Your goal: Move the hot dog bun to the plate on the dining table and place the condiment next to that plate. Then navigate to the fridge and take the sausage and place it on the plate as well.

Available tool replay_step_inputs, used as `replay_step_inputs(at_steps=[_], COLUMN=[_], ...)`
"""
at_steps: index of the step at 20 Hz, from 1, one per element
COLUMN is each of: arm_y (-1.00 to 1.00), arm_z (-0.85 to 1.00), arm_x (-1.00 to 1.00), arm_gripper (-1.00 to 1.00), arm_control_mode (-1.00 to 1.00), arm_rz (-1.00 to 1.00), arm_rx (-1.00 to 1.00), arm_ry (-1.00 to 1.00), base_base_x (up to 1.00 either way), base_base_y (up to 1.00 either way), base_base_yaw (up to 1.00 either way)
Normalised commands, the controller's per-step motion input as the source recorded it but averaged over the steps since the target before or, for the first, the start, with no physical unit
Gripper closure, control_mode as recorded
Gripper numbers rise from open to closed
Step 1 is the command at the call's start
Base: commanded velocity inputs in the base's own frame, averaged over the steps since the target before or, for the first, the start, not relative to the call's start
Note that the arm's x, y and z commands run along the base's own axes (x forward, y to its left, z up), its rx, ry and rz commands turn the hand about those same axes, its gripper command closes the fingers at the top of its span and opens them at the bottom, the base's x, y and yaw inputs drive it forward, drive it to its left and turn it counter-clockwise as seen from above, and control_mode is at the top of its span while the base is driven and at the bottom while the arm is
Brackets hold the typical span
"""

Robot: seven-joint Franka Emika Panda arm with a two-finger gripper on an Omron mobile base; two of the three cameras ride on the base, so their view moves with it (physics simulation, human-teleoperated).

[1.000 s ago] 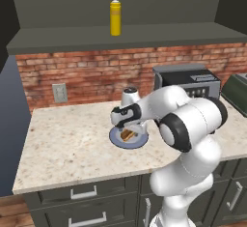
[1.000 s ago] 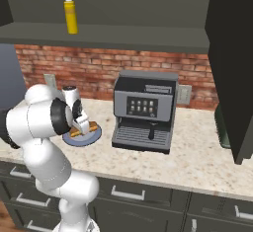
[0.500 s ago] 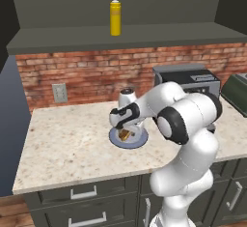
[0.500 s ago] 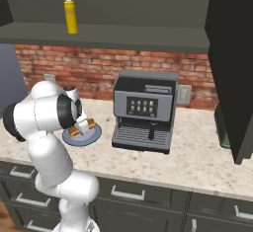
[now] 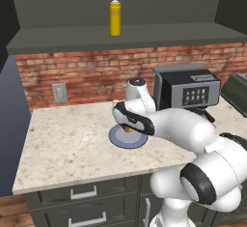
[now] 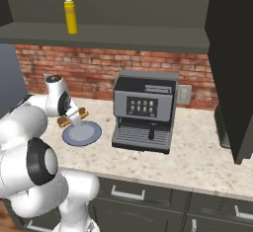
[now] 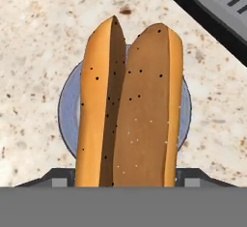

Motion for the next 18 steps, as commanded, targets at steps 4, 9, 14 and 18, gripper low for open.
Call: replay_step_inputs(at_steps=[4,9,14,18], arm_y=[-0.02,0.00,0.00,-0.03], arm_z=[1.00,1.00,0.80,0.19], arm_x=[-0.63,-0.46,-0.30,-0.10], arm_gripper=[1.00,1.00,1.00,1.00], arm_control_mode=[-1.00,-1.00,-1.00,-1.00], arm_rz=[0.19,0.17,0.10,0.01], arm_rx=[0.00,0.00,-0.02,-0.03], arm_ry=[0.05,0.19,0.25,0.12], base_base_x=[0.00,0.00,0.00,0.00], base_base_y=[0.00,0.00,0.00,0.00], base_base_yaw=[0.00,0.00,0.00,0.00])
